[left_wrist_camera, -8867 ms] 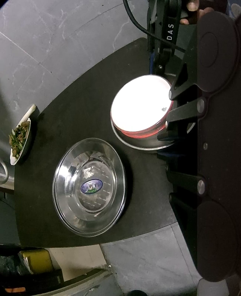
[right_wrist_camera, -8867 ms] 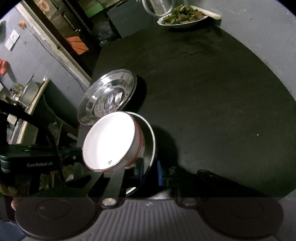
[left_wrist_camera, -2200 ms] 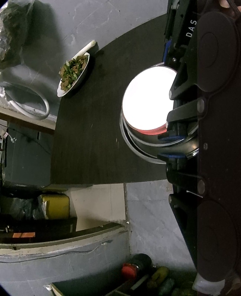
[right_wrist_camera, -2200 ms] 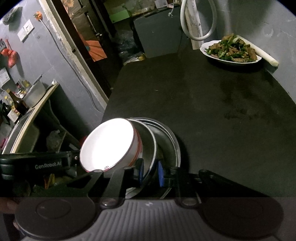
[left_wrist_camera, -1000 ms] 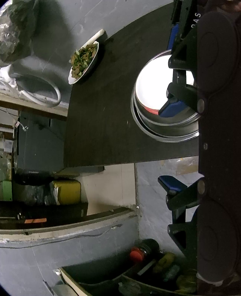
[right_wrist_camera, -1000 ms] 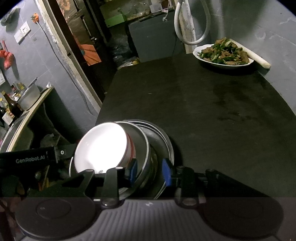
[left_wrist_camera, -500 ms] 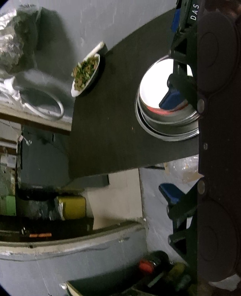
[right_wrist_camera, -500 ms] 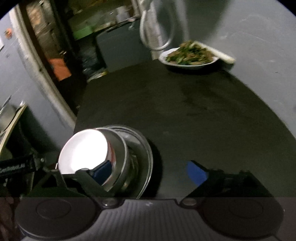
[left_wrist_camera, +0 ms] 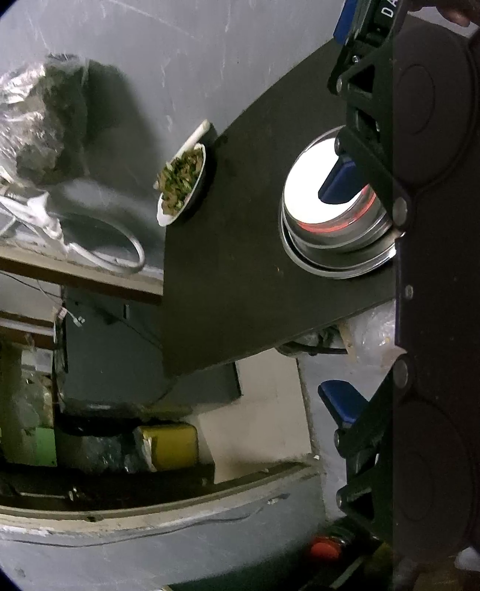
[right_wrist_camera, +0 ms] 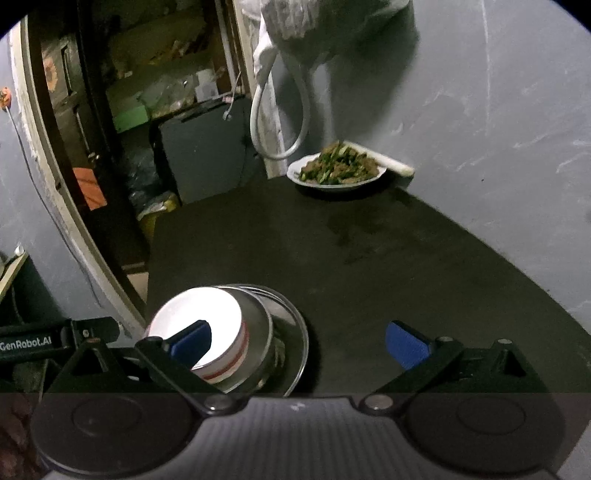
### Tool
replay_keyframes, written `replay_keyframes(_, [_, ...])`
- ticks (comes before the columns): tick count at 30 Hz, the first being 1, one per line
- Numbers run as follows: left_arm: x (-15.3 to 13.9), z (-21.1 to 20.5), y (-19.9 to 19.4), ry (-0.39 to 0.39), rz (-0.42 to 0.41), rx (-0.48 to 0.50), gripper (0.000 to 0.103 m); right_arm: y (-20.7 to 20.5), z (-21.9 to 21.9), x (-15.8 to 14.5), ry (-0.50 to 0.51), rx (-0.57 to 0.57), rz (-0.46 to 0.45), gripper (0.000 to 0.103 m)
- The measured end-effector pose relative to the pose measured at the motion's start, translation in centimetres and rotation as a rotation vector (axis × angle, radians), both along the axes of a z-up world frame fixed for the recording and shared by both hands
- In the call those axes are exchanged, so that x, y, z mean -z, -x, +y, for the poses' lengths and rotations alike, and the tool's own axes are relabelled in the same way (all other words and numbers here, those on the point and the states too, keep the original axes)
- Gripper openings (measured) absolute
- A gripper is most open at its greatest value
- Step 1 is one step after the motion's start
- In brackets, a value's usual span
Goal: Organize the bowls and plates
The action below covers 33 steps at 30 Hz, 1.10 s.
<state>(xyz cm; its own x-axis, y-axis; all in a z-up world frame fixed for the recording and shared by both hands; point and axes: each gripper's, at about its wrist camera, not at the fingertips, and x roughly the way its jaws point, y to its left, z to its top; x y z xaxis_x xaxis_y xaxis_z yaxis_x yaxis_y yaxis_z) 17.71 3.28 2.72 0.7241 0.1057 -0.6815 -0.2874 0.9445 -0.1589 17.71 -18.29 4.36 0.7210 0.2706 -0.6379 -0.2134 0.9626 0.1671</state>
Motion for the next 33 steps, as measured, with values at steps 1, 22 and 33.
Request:
replay_keyframes(1, [-0.3,0.2,0.3,-0.003,-0.009,0.010,0.102,0.6,0.2,-0.3,0.002,0.007,-0.013,0.103])
replay_keyframes(22, [-4.6,-0.5,7.9,-0.068,-0.144,0.113,0.102,10.5,1.3,-4.7,-0.040,0.121,-0.181,0.103])
replay_keyframes(33, [-6.2,-4.1,12.4,-0.119,-0.189,0.082,0.102,14.0,-1.3,-5.4,-0.066,0.094,-0.199,0.103])
